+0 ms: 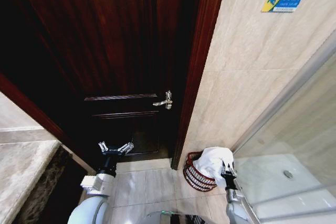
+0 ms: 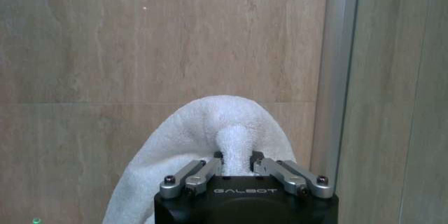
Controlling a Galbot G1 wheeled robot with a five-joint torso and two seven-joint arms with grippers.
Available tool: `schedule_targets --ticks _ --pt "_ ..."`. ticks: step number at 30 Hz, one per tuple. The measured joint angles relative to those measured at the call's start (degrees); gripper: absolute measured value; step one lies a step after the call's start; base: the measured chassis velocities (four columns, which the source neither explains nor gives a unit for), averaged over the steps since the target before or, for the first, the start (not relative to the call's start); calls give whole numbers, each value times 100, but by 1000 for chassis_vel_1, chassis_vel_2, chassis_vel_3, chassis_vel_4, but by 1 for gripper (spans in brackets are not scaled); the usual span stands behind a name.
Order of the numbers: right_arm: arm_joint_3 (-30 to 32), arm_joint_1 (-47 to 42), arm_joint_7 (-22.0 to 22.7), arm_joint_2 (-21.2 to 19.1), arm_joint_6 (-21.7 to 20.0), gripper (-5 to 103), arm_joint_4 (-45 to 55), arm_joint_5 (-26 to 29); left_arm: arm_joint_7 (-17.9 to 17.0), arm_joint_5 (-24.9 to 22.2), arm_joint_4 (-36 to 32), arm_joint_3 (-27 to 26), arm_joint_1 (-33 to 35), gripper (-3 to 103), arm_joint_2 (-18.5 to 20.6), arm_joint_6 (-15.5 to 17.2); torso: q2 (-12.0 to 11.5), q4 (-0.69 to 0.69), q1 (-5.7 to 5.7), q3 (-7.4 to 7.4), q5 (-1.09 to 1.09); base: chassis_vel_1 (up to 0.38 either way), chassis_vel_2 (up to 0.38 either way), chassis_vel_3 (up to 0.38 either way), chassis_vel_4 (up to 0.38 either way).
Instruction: Discard the used towel into the hamper.
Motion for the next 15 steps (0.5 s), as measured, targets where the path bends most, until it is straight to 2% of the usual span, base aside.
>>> schedule_targets --ticks 11,14,15 --pt "-5 -134 -112 20 -31 14 -180 -129 0 0 0 0 -1 100 0 0 -1 0 6 2 1 -75 76 75 -73" --pt "30 -169 -191 38 -534 14 69 -296 0 0 0 0 -1 100 1 0 0 0 0 0 0 0 0 0 0" --pt "30 -169 -191 38 -534 14 69 -296 0 0 0 0 -1 100 1 0 0 0 0 0 0 0 0 0 0"
